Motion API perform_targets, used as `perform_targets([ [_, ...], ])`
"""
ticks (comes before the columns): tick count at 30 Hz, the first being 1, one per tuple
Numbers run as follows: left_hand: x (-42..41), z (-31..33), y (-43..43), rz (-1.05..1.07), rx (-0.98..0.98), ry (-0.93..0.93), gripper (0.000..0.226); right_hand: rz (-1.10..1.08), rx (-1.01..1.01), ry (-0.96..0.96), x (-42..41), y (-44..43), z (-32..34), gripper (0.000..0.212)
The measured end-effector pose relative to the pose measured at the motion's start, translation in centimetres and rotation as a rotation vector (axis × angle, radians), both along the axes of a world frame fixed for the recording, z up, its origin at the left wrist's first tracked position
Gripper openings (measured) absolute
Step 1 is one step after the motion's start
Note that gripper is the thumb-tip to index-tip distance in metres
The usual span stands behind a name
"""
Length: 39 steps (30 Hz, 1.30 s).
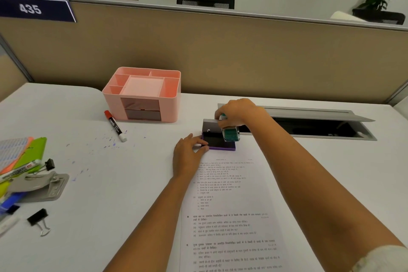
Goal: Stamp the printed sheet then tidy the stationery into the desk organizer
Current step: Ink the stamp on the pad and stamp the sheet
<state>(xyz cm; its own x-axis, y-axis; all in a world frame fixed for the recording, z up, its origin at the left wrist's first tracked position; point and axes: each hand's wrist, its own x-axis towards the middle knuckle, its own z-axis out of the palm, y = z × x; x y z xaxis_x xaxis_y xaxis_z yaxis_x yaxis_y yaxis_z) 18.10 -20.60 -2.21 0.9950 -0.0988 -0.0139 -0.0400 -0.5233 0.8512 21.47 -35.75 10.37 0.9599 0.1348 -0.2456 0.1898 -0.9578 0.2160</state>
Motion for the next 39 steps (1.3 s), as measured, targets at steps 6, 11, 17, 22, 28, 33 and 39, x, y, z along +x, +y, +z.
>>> perform_targets([
  [6,-0.2,-0.1,0.0,0.000,0.011,-0.011,0.022,-0.149,0.321,-0.038,-0.2,-1.3,0.4,0.025],
  [11,-0.4,0.0,-0.1,0.010,0.027,-0.005,0.025,-0.231,0.585,-0.140,-2.1,-1.9,-0.6,0.030],
  [17,-0.6,0.1,-0.2,0.004,0.047,-0.027,0.022,-0.320,0.715,-0.249,-3.4,-2.1,-2.0,0.033],
  [22,-0.8,0.2,-0.1,0.001,0.037,-0.034,0.025,-0.353,0.741,-0.357,-4.0,-0.9,-2.8,0.036],
  [28,-0.6,-0.2,-0.1,-0.007,0.049,-0.034,0.025,-0.306,0.612,-0.303,-4.4,0.8,-4.3,0.041],
  [33,-0.6,-0.4,-0.1,-0.013,0.044,-0.050,0.022,-0.308,0.552,-0.276,-4.1,1.4,-5.1,0.040],
  [39,-0.8,-0.1,-0.1,-0.016,0.059,-0.086,0.021,-0.331,0.587,-0.301,-4.0,2.4,-5.8,0.033],
])
